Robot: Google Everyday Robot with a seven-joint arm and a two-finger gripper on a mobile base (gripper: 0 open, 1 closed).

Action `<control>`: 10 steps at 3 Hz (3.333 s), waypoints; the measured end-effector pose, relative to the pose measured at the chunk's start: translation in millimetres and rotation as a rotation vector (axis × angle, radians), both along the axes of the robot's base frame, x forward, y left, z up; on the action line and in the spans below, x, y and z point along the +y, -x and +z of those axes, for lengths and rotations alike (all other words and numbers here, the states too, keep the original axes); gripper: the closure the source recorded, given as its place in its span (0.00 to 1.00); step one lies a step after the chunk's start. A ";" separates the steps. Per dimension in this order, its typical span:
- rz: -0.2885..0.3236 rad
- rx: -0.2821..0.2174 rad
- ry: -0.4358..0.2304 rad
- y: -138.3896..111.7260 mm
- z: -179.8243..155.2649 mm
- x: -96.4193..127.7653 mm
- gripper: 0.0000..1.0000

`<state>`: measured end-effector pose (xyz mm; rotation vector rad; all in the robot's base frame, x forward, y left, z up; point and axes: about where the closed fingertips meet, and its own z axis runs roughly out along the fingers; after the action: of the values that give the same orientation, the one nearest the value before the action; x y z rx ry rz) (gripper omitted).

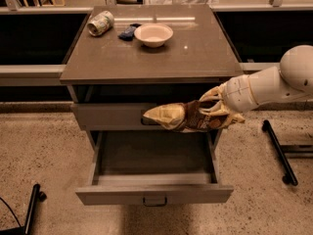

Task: Pick brown chip bag from middle drawer and place on counter

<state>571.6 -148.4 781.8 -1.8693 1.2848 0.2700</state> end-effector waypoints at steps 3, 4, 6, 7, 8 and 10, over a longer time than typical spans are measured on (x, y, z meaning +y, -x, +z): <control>0.008 -0.259 0.174 -26.4 66.7 -20.0 1.00; -0.007 -0.416 0.241 -54.0 104.8 -31.2 1.00; -0.072 -0.648 0.316 -114.6 167.6 -57.7 1.00; -0.079 -0.734 0.367 -144.5 179.3 -61.8 1.00; -0.062 -0.812 0.440 -168.2 179.8 -58.7 1.00; -0.041 -0.850 0.511 -184.6 177.1 -53.8 0.75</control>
Offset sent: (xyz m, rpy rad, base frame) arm 0.0276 -0.0289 0.0801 -0.2293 -0.2744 0.0320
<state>756.1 -202.2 958.9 -2.0043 0.8154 -0.8697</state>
